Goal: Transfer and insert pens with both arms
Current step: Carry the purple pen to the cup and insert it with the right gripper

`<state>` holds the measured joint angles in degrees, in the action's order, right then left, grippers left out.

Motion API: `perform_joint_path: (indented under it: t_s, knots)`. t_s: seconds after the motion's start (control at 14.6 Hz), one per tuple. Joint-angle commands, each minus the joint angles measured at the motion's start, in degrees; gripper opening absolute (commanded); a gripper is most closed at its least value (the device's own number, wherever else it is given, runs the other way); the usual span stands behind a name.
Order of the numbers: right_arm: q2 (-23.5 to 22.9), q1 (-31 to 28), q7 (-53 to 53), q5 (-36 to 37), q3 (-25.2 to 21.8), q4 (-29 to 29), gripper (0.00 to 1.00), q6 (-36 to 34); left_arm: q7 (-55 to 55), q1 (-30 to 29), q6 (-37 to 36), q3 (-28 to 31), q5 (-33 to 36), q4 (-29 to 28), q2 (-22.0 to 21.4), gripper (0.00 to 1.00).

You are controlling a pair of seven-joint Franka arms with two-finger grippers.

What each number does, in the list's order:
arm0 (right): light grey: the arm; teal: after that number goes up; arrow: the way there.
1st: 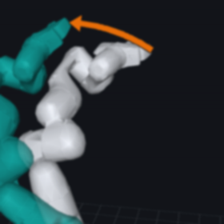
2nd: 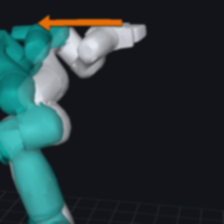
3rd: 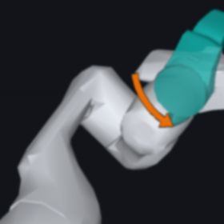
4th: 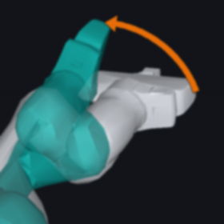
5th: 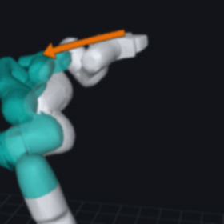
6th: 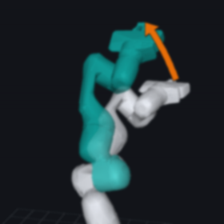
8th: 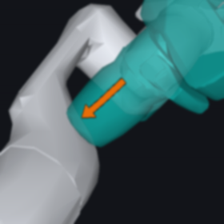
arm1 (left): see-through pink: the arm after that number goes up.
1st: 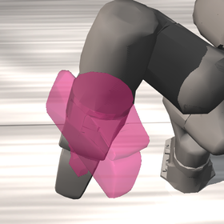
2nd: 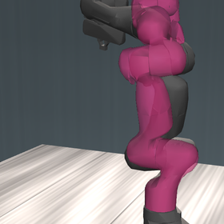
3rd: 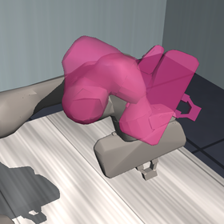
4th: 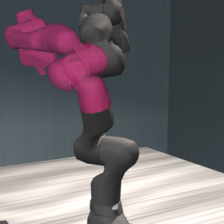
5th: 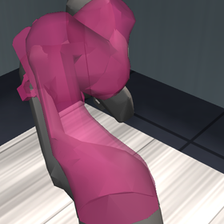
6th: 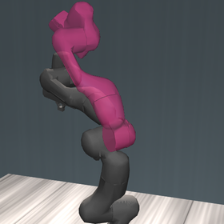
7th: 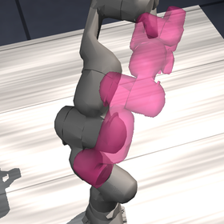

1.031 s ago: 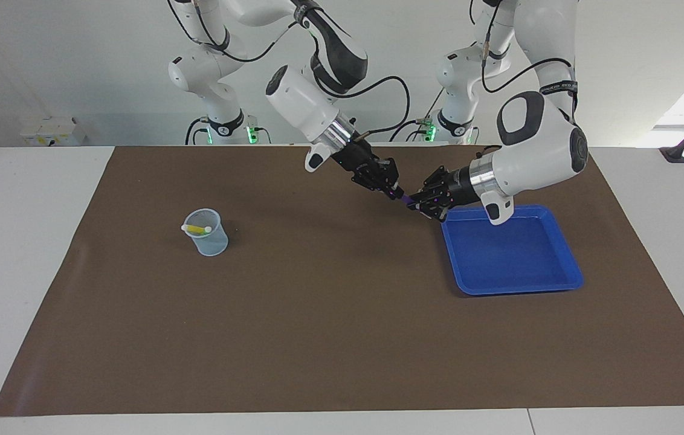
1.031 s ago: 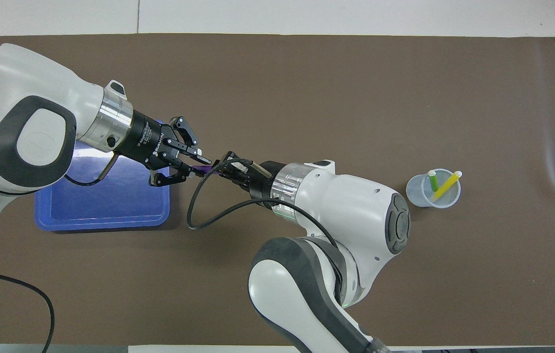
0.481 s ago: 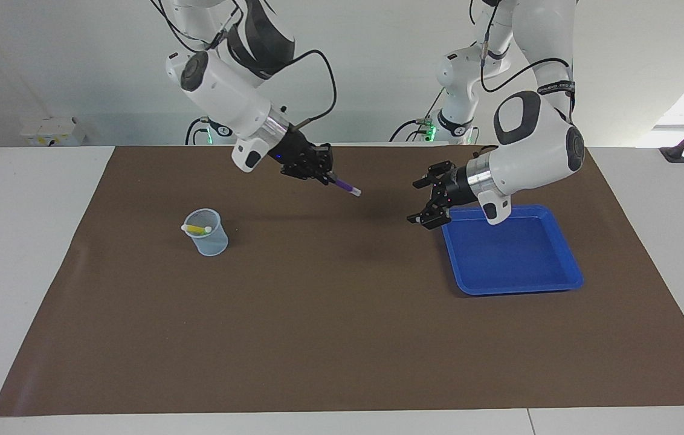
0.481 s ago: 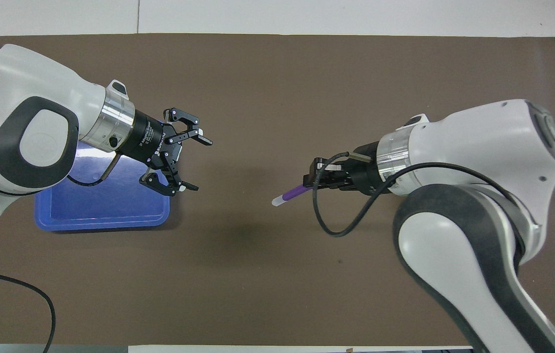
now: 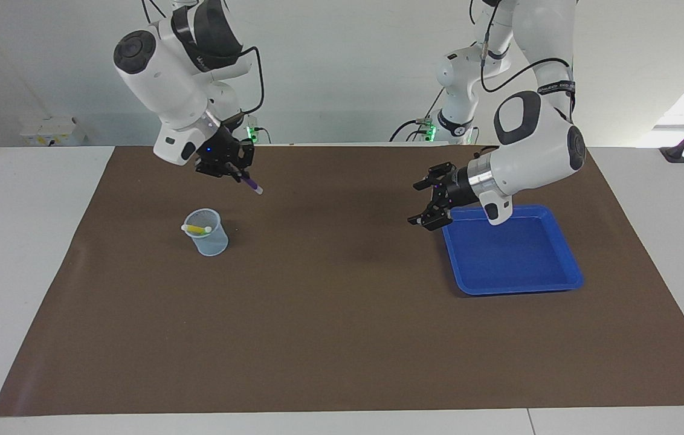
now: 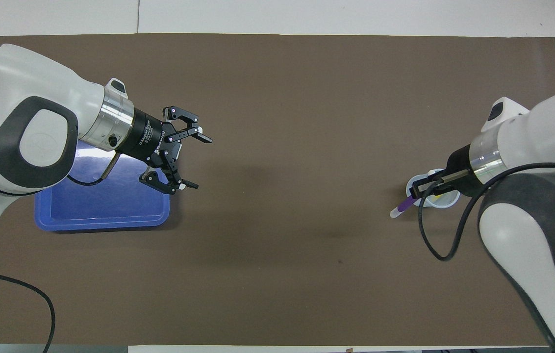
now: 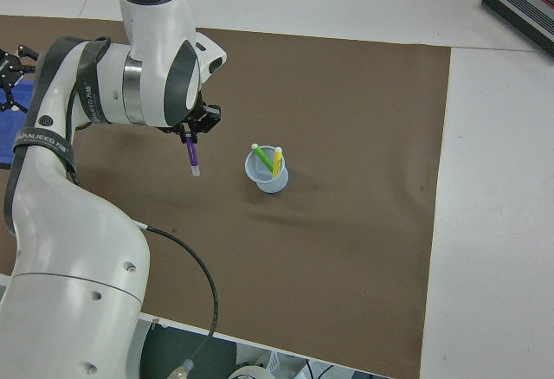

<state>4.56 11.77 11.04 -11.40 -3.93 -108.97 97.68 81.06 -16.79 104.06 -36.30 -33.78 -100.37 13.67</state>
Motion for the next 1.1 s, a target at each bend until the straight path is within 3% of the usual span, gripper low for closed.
perform_joint_path:
  t_s: [0.0, 0.21, 0.62, 0.82, 1.03]
  knots:
    - [-0.69, -4.55, 8.62, 4.88, 0.67, 1.30, 0.00, -1.18, -0.91, 0.35, 2.19, 0.26, -0.15, -1.32, -1.54, 1.00]
    - [-1.13, -6.23, 14.35, 8.06, 0.67, 0.86, 0.00, 2.33, -2.13, 0.36, 2.72, 0.35, -0.15, -1.41, -1.54, 1.00]
    - [-3.50, -5.53, 14.19, 8.06, 0.76, -0.10, 0.00, 7.44, -2.23, -0.44, 2.99, 0.52, 0.55, -1.41, -1.98, 1.00]
    - [-3.50, -5.53, 14.27, 7.80, 0.76, -1.51, 0.00, 9.89, -4.76, 0.17, 2.81, 1.14, 4.15, -1.32, -2.24, 1.00]
    - [-2.63, -5.27, 14.36, 7.80, 0.85, -4.32, 0.00, 11.83, -10.03, 5.78, 0.80, 8.84, 6.70, -1.41, -4.17, 1.00]
